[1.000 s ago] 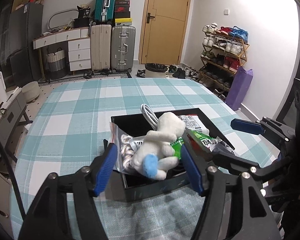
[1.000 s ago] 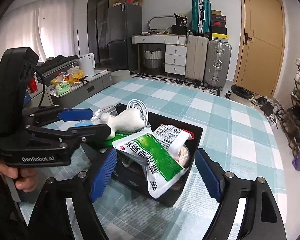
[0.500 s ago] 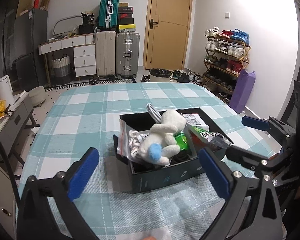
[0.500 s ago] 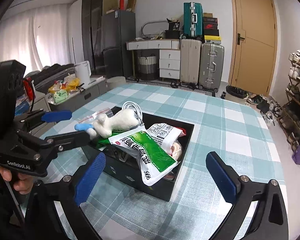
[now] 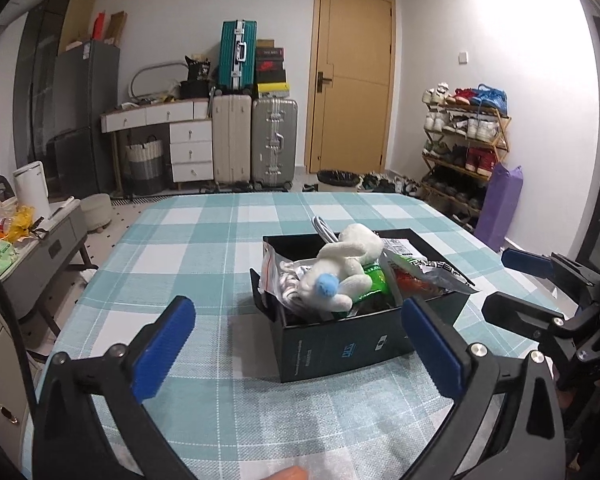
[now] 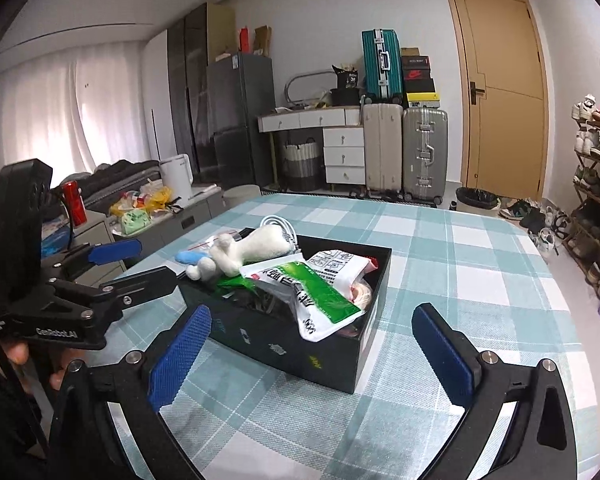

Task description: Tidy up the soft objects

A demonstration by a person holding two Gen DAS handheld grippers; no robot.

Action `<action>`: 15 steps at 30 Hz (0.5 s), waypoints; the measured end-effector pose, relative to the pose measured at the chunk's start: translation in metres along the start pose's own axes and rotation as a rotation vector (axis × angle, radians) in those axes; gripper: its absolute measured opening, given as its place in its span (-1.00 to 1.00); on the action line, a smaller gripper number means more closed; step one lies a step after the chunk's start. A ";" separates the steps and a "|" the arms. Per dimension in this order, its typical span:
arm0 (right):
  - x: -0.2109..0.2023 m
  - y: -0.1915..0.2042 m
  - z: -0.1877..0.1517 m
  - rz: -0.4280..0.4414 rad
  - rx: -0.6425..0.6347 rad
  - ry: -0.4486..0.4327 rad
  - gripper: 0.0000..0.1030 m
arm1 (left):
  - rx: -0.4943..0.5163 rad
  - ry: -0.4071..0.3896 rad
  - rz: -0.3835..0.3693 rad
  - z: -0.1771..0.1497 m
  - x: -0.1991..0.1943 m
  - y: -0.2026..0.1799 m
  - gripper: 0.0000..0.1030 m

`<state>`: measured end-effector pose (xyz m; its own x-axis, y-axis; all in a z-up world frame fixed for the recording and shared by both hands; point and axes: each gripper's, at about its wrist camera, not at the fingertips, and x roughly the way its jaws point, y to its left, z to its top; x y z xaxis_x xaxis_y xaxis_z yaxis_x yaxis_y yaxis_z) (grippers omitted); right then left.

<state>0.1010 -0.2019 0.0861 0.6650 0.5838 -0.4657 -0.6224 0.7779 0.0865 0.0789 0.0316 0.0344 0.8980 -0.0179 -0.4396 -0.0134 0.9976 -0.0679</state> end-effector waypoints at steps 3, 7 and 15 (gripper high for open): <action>-0.002 0.001 -0.002 -0.006 0.004 -0.016 0.99 | 0.002 -0.012 0.006 -0.001 0.001 0.000 1.00; -0.008 0.002 -0.004 -0.004 0.008 -0.041 0.99 | 0.020 -0.021 0.017 -0.004 0.003 -0.002 1.00; -0.016 0.002 -0.008 0.006 0.019 -0.089 0.99 | 0.031 -0.017 0.043 -0.005 0.009 -0.004 1.00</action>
<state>0.0852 -0.2114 0.0868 0.6961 0.6060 -0.3850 -0.6189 0.7783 0.1060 0.0845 0.0273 0.0261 0.9041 0.0258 -0.4265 -0.0385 0.9990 -0.0212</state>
